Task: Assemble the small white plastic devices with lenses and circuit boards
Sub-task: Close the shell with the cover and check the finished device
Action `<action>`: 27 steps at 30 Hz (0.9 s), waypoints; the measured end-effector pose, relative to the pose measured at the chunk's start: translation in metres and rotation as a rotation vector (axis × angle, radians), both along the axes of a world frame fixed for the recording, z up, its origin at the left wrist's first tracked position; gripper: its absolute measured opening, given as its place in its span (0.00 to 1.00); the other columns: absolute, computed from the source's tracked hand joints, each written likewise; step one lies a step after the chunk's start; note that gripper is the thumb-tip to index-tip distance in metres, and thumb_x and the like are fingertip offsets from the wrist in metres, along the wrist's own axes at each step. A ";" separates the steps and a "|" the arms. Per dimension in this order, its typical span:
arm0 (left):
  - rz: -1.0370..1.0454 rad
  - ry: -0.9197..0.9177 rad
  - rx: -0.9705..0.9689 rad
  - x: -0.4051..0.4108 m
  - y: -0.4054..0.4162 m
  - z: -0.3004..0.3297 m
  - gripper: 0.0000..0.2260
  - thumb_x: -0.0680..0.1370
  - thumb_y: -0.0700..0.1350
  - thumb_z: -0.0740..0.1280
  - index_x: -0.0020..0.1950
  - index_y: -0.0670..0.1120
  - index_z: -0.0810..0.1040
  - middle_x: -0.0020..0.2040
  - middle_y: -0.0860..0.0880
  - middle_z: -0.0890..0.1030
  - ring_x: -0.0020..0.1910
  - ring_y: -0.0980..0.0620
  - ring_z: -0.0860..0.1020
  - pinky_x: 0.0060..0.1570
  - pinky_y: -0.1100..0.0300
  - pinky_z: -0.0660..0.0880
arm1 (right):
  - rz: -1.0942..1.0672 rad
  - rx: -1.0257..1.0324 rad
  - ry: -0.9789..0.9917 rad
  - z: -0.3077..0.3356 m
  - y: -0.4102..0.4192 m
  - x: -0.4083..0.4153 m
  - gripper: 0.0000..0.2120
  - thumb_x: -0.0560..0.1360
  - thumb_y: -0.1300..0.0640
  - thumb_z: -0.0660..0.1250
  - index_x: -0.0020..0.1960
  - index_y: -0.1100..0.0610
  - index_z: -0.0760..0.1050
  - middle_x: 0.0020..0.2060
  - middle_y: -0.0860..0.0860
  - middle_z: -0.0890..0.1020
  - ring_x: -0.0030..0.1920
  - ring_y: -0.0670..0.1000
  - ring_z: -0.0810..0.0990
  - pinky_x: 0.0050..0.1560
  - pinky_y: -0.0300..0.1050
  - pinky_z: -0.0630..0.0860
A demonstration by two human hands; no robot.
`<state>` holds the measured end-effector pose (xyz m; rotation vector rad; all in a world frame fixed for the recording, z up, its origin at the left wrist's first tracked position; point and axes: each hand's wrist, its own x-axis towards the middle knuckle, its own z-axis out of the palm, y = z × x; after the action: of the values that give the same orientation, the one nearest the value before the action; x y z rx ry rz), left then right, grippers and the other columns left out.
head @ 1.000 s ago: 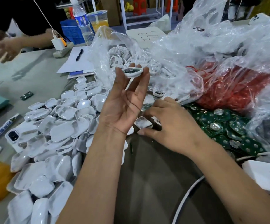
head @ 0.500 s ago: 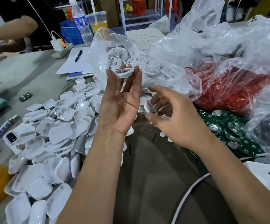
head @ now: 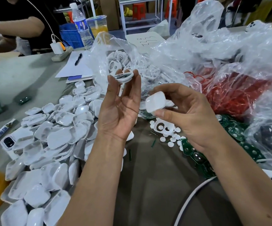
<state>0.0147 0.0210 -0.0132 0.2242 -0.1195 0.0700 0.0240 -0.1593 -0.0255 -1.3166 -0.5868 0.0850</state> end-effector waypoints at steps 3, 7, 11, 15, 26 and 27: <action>0.018 -0.003 0.009 0.001 -0.004 0.000 0.22 0.62 0.30 0.81 0.54 0.34 0.81 0.56 0.34 0.82 0.54 0.34 0.84 0.55 0.43 0.82 | 0.096 0.254 0.237 0.004 -0.003 0.001 0.20 0.70 0.66 0.75 0.61 0.61 0.79 0.54 0.57 0.86 0.52 0.52 0.84 0.51 0.41 0.81; -0.015 -0.042 0.150 0.002 -0.013 -0.007 0.30 0.58 0.27 0.82 0.57 0.37 0.77 0.59 0.35 0.80 0.57 0.34 0.83 0.59 0.47 0.81 | 0.067 0.472 0.394 0.009 -0.014 0.005 0.17 0.72 0.70 0.70 0.60 0.63 0.79 0.50 0.56 0.86 0.48 0.49 0.85 0.48 0.37 0.82; -0.069 -0.084 0.367 0.001 -0.024 -0.016 0.24 0.59 0.28 0.81 0.52 0.41 0.83 0.60 0.36 0.82 0.61 0.38 0.82 0.55 0.53 0.83 | -0.016 0.557 0.413 0.015 -0.021 0.008 0.16 0.71 0.70 0.71 0.57 0.60 0.83 0.54 0.56 0.87 0.51 0.49 0.86 0.49 0.36 0.81; -0.066 -0.147 0.506 0.000 -0.036 -0.017 0.18 0.64 0.28 0.76 0.50 0.44 0.84 0.55 0.41 0.85 0.59 0.41 0.83 0.51 0.56 0.82 | -0.157 0.603 0.513 0.017 -0.022 0.012 0.18 0.67 0.70 0.70 0.55 0.59 0.85 0.57 0.59 0.86 0.53 0.54 0.85 0.49 0.39 0.82; 0.244 -0.047 0.845 0.002 -0.048 -0.026 0.21 0.66 0.28 0.76 0.56 0.38 0.77 0.59 0.41 0.84 0.57 0.42 0.84 0.58 0.45 0.81 | -0.271 0.579 0.513 0.024 -0.030 0.009 0.09 0.66 0.67 0.75 0.45 0.59 0.84 0.42 0.55 0.87 0.40 0.48 0.86 0.44 0.38 0.83; 0.272 -0.044 0.876 0.003 -0.049 -0.027 0.21 0.65 0.28 0.76 0.55 0.38 0.77 0.59 0.41 0.85 0.58 0.42 0.84 0.58 0.45 0.81 | -0.268 0.563 0.507 0.024 -0.030 0.008 0.08 0.65 0.67 0.75 0.44 0.59 0.85 0.41 0.55 0.87 0.40 0.48 0.86 0.43 0.37 0.83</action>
<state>0.0176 -0.0279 -0.0400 1.1142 -0.1575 0.2932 0.0322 -0.1895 -0.0012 -0.7670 0.0124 0.0269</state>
